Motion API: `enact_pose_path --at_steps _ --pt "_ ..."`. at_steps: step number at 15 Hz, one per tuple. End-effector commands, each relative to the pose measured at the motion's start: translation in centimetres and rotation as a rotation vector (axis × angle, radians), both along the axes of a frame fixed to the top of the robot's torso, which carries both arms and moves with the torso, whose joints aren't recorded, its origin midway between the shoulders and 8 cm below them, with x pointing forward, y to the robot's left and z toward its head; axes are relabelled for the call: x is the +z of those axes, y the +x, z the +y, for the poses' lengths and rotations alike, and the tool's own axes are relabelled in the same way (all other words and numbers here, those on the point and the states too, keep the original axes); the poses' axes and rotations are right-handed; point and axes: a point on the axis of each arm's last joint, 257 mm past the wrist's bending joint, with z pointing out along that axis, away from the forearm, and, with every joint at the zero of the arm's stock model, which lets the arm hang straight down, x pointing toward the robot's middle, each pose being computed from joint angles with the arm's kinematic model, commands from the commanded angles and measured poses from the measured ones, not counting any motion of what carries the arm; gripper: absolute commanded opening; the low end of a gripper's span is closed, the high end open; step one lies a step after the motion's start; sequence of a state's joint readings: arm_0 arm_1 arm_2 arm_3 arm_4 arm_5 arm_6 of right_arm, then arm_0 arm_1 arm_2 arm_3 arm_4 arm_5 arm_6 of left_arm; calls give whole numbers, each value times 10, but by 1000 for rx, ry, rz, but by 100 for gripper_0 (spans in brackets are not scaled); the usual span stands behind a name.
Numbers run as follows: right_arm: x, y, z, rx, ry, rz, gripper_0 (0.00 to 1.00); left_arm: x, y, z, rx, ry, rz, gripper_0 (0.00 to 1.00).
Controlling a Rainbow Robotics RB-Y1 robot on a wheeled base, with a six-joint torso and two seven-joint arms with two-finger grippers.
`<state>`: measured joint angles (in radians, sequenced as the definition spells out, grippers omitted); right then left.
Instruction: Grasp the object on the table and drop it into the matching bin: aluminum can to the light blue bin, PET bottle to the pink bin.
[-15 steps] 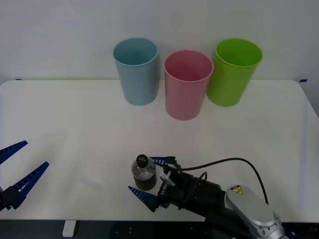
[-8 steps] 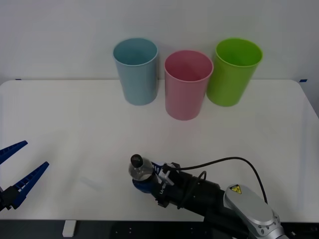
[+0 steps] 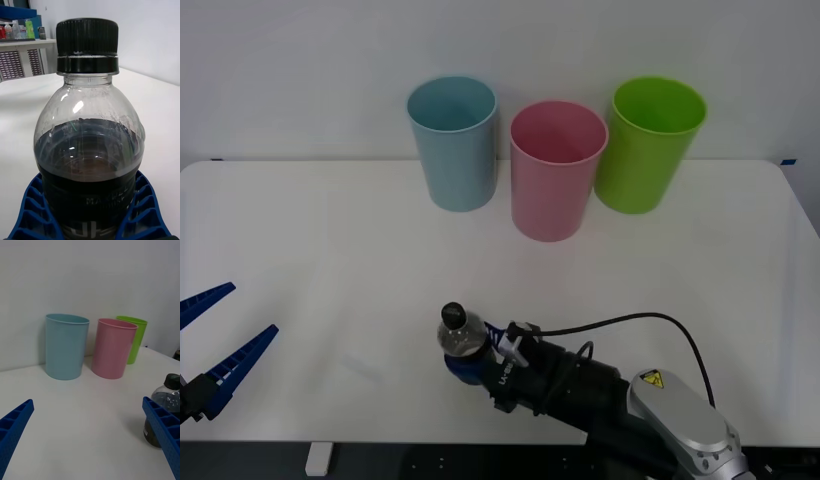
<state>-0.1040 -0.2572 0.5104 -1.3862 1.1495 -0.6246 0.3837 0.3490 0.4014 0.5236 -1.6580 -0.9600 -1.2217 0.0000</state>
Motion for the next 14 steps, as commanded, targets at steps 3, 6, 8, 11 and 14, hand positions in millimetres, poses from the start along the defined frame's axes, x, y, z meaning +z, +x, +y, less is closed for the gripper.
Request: enact_pose_path --at_steps 3,6,8,11,14 --pt "28 15 -23 -57 41 27 0 0 0 0 0 0 0 100" --pt "57 17 -39 -81 97 44 0 0 0 0 0 0 0 100" --pt "85 18 -51 -96 150 52 0 0 0 0 0 0 0 100" --pt "120 21 -68 -106 204 58 0 0 0 0 0 0 0 100" --pt "156 24 -83 -110 251 56 0 0 0 0 0 0 0 100"
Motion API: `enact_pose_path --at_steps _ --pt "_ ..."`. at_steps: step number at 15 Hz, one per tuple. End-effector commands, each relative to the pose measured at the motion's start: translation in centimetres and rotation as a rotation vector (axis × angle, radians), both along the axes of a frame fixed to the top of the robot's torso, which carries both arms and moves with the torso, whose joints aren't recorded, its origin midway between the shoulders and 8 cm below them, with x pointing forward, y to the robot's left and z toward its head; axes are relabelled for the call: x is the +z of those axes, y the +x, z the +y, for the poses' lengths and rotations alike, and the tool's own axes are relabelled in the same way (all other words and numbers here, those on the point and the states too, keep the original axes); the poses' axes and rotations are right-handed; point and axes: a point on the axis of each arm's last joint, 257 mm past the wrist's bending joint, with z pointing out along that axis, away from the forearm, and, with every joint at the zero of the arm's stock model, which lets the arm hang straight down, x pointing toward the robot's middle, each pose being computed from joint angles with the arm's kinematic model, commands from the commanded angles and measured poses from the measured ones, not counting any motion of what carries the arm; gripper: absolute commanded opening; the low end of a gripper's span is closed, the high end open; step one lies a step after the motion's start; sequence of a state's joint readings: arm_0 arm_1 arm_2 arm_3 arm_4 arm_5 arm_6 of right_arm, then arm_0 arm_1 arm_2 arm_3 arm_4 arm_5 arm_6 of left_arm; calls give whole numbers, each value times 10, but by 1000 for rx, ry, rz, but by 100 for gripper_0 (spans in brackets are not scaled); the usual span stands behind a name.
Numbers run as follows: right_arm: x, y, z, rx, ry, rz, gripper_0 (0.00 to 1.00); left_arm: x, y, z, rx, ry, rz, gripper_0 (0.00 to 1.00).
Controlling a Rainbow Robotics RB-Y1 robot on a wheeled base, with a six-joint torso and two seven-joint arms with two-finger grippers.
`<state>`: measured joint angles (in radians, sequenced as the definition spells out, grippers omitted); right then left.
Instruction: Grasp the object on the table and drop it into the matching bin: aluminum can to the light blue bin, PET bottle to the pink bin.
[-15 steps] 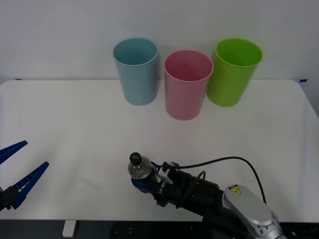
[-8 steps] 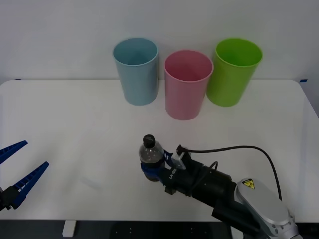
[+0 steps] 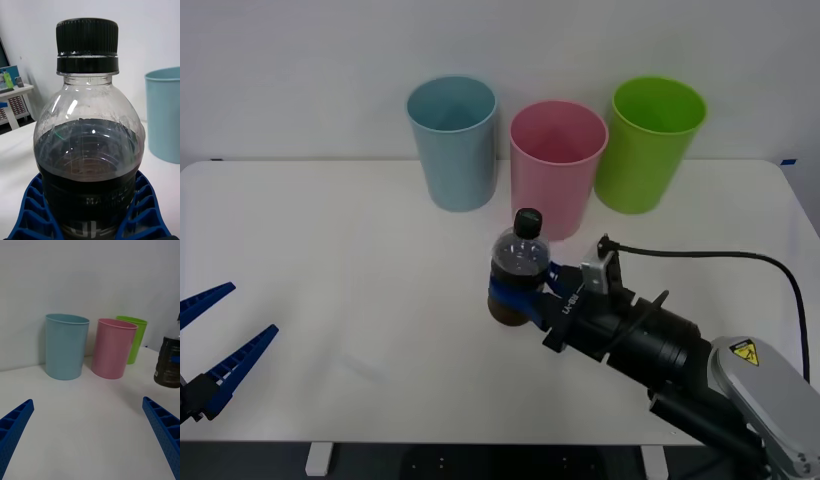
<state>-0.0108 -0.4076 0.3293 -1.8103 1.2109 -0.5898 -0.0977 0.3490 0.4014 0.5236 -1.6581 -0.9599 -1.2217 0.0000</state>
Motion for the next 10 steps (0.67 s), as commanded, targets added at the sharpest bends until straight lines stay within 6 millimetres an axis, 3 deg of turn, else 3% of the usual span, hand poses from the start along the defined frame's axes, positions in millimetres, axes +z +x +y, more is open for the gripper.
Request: enact_pose_path --at_steps 1,5,10 --pt "35 1 -12 0 50 2 0 0 0 0 0 0 0 100" --pt "92 -1 -32 -1 144 6 0 0 0 0 0 0 0 100" --pt "145 10 -52 -19 202 -36 0 0 0 0 0 0 0 100"
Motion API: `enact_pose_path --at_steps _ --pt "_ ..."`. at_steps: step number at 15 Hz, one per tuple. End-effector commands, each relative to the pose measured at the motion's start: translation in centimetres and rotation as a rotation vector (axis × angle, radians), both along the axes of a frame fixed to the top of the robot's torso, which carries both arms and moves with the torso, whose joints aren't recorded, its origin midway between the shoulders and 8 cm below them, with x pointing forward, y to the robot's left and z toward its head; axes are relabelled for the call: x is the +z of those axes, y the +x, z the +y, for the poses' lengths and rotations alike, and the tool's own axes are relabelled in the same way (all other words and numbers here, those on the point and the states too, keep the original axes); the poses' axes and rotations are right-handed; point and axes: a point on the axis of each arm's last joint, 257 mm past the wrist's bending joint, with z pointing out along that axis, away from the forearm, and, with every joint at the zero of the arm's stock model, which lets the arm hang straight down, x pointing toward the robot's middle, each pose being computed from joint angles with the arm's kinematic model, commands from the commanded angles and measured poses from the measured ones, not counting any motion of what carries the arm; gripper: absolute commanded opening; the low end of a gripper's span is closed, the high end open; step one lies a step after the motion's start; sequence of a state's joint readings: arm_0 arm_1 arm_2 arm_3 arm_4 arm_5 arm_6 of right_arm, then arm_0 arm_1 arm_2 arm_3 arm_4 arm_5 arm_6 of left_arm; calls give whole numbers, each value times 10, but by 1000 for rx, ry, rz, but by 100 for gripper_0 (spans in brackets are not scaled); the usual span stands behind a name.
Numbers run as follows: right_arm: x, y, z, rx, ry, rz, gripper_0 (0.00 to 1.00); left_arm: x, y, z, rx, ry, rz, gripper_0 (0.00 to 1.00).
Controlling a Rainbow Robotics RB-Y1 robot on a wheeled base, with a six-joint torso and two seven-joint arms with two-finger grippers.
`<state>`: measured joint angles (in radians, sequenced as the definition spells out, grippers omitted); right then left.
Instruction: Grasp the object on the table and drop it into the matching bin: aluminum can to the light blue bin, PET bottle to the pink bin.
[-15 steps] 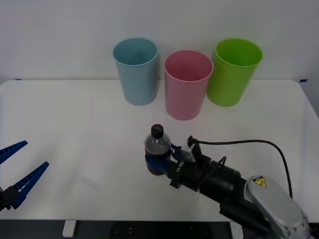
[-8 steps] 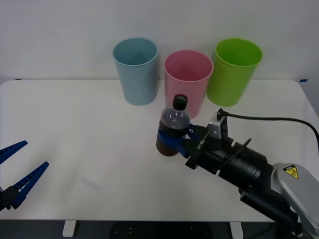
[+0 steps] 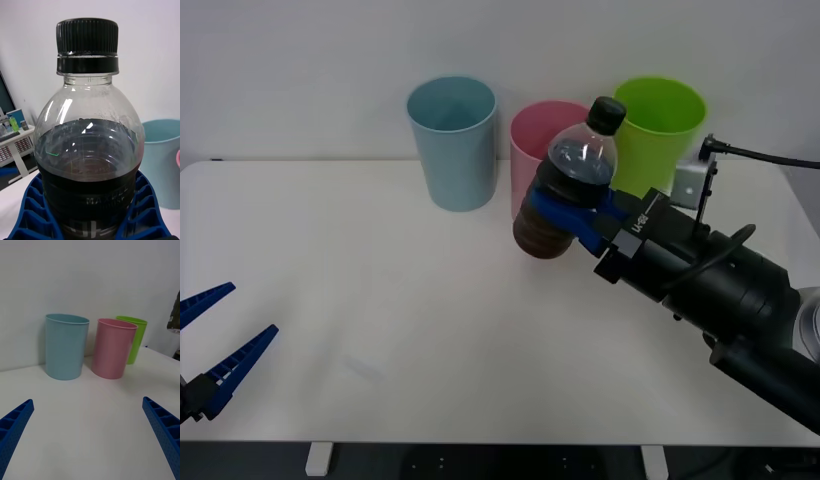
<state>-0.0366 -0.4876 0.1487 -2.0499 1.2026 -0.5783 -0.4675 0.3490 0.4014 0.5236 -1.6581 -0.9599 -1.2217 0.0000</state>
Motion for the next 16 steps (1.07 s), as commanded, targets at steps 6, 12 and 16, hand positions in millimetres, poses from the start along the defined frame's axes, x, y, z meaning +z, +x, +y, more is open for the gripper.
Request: enact_pose_path --at_steps 6,12,16 --pt "59 59 -26 -86 -55 -126 0 0 0 0 0 0 0 100" --pt "73 131 -45 -169 -116 -144 0 0 0 0 0 0 0 100" --pt "71 166 -42 -208 -151 -140 0 0 0 0 0 0 0 100"
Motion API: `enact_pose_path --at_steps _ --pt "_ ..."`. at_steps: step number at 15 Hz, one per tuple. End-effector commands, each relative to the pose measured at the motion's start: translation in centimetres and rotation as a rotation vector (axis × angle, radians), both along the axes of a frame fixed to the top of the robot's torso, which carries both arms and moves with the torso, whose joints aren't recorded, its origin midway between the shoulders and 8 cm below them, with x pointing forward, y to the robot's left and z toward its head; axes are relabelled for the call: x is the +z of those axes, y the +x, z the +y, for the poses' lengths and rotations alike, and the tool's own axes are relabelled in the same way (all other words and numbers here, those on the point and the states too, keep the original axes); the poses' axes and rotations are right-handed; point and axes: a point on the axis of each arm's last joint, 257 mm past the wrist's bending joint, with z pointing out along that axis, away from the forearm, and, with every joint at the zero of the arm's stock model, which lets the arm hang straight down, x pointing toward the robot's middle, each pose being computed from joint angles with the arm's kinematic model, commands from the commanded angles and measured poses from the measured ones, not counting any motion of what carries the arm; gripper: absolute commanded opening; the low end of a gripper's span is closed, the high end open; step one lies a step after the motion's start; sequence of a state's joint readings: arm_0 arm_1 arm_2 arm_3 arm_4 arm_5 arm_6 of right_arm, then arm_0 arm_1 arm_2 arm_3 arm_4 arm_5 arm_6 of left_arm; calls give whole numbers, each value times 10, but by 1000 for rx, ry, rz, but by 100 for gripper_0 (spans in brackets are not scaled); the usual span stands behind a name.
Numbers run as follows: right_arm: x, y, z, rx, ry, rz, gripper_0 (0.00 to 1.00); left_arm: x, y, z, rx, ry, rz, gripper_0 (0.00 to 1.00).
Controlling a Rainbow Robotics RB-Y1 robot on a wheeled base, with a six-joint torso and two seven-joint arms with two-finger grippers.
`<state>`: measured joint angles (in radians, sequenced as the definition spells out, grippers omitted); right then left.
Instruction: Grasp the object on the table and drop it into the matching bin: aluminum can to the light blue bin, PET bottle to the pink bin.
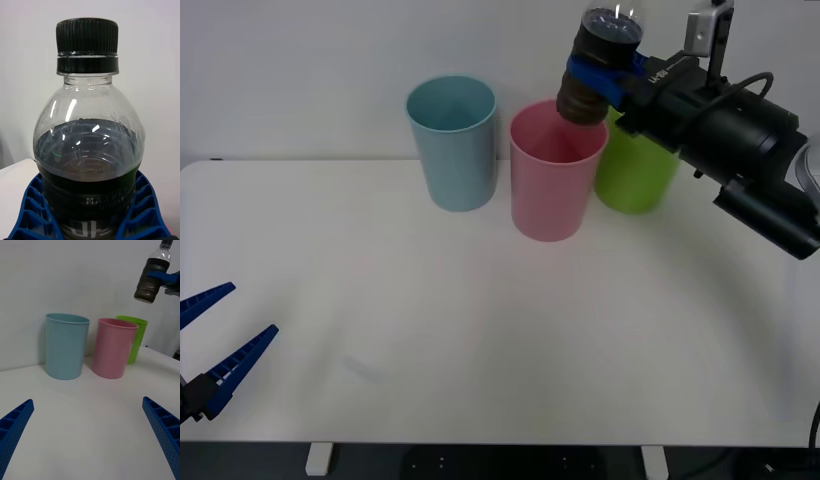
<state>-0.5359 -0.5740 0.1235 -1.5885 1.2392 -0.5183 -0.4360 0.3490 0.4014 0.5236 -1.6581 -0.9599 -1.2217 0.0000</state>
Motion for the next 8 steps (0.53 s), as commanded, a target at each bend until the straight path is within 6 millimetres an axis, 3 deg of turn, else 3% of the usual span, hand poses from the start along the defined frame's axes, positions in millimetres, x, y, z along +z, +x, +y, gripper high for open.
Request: enact_pose_path --at_steps 1,8 --pt "-5 24 4 -33 -23 5 0 0 0 0 0 0 0 100" --pt "-24 72 25 -81 -66 52 3 0 0 0 0 0 0 100"
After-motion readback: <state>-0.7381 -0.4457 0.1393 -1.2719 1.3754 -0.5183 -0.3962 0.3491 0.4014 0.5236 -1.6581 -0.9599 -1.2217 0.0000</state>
